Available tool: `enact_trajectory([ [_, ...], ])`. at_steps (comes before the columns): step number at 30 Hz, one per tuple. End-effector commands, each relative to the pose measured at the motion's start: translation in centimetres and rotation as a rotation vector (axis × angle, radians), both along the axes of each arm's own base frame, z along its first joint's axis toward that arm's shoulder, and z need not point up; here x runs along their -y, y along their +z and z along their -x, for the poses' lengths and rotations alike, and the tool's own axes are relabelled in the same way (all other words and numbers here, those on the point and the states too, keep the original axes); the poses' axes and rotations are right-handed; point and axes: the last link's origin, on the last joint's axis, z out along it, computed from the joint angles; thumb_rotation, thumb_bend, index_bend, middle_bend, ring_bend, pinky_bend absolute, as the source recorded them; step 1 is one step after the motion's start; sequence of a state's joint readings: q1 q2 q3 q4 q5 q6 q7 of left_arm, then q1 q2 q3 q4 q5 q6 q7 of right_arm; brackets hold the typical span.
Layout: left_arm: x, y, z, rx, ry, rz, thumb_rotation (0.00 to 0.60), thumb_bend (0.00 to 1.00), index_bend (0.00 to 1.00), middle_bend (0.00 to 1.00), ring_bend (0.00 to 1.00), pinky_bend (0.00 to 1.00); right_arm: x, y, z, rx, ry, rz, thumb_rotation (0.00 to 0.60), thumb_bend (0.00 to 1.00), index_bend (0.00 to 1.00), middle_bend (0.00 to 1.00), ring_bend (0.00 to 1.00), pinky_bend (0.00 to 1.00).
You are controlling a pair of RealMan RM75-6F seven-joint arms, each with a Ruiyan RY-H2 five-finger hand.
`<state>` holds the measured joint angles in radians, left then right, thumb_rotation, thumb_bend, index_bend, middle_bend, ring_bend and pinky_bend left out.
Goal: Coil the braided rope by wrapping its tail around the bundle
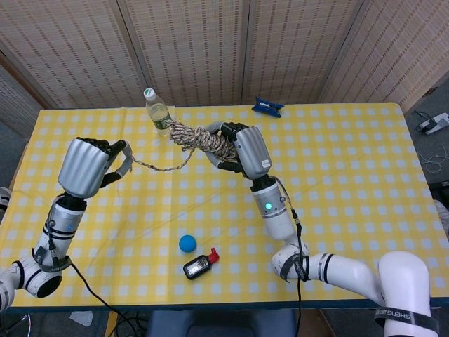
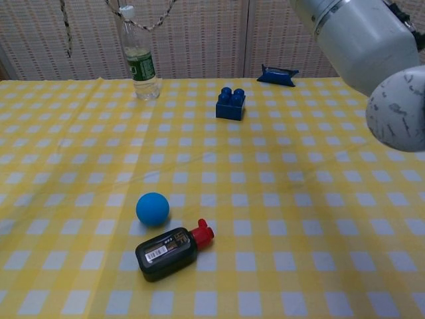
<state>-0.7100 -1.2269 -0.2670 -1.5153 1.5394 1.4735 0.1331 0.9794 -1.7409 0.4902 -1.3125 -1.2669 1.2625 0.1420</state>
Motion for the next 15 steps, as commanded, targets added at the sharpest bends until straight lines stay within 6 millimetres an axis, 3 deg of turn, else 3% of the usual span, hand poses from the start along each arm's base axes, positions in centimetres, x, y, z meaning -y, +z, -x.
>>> enact_trajectory([
  [1, 0.7, 0.3, -1.3, 0.020, -0.094, -0.017, 0.600, 0.38, 0.71, 0.92, 0.86, 0.96, 0.1, -0.4, -0.9, -0.052, -0.008, -0.028, 0.600, 0.38, 0.86, 0.70, 0.55, 0.56],
  [15, 0.5, 0.6, -5.9, 0.067, -0.232, 0.010, 0.600, 0.38, 0.71, 0.92, 0.86, 0.96, -0.1, -2.1, -2.6, -0.272, 0.036, -0.142, 0.600, 0.38, 0.87, 0.71, 0.55, 0.56],
])
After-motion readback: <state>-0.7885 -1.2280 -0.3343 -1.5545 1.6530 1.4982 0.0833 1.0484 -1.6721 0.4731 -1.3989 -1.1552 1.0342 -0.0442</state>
